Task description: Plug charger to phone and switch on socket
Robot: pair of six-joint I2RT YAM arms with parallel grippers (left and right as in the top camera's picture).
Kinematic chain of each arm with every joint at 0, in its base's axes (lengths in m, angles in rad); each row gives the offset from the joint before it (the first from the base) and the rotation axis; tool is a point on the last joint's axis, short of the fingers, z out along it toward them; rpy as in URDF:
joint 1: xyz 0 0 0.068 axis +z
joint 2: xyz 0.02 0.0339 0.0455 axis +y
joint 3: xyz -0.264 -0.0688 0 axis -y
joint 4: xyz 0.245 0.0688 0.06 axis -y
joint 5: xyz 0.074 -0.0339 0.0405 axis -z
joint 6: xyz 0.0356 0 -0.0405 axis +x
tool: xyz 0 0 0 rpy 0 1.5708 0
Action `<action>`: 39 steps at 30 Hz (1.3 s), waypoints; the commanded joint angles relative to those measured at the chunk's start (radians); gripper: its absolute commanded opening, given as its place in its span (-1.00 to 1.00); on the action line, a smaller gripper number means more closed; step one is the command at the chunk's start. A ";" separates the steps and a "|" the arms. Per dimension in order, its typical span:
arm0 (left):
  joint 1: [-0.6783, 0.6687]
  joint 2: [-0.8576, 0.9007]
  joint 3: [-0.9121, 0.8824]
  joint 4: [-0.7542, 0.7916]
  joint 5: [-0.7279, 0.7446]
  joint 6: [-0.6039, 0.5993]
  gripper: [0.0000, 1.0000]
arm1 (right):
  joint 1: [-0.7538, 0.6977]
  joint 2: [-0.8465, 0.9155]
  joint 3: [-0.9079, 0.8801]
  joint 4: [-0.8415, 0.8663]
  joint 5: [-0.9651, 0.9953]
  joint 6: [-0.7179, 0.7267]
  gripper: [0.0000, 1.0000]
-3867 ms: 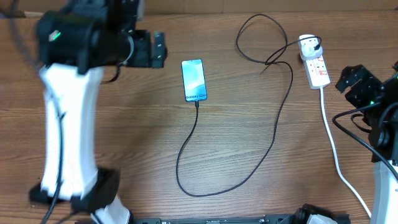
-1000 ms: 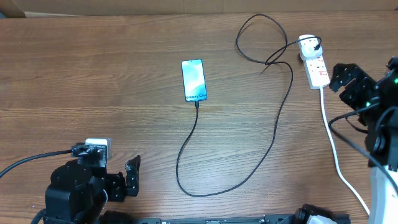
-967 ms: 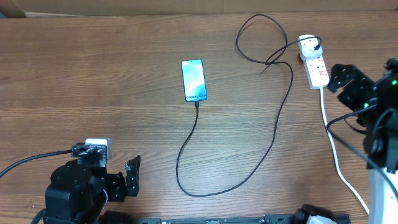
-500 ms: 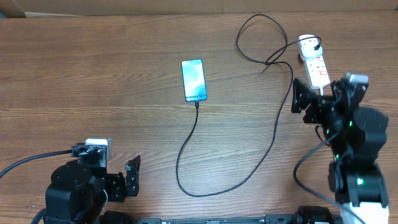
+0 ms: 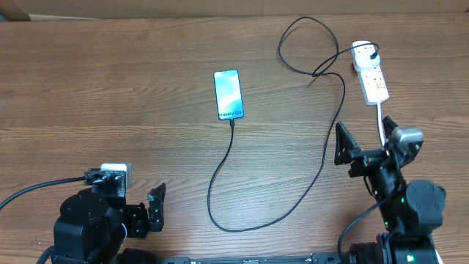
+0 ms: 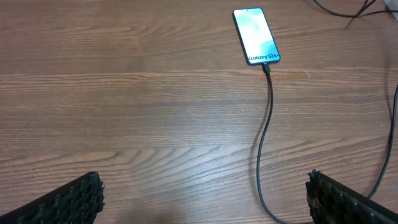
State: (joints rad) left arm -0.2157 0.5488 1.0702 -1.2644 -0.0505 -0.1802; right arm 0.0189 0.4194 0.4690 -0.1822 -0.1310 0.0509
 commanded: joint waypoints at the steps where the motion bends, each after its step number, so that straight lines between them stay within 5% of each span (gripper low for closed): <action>1: 0.004 0.000 -0.004 0.003 -0.012 -0.003 0.99 | 0.007 -0.084 -0.053 0.016 -0.001 -0.027 1.00; 24: 0.004 0.000 -0.004 0.003 -0.012 -0.003 0.99 | 0.020 -0.418 -0.337 0.159 0.000 -0.061 1.00; 39: 0.004 0.000 -0.004 0.003 -0.012 -0.003 0.99 | 0.020 -0.417 -0.461 0.345 -0.001 -0.118 1.00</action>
State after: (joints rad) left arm -0.2157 0.5491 1.0702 -1.2644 -0.0502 -0.1802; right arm 0.0334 0.0128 0.0216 0.1528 -0.1310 -0.0402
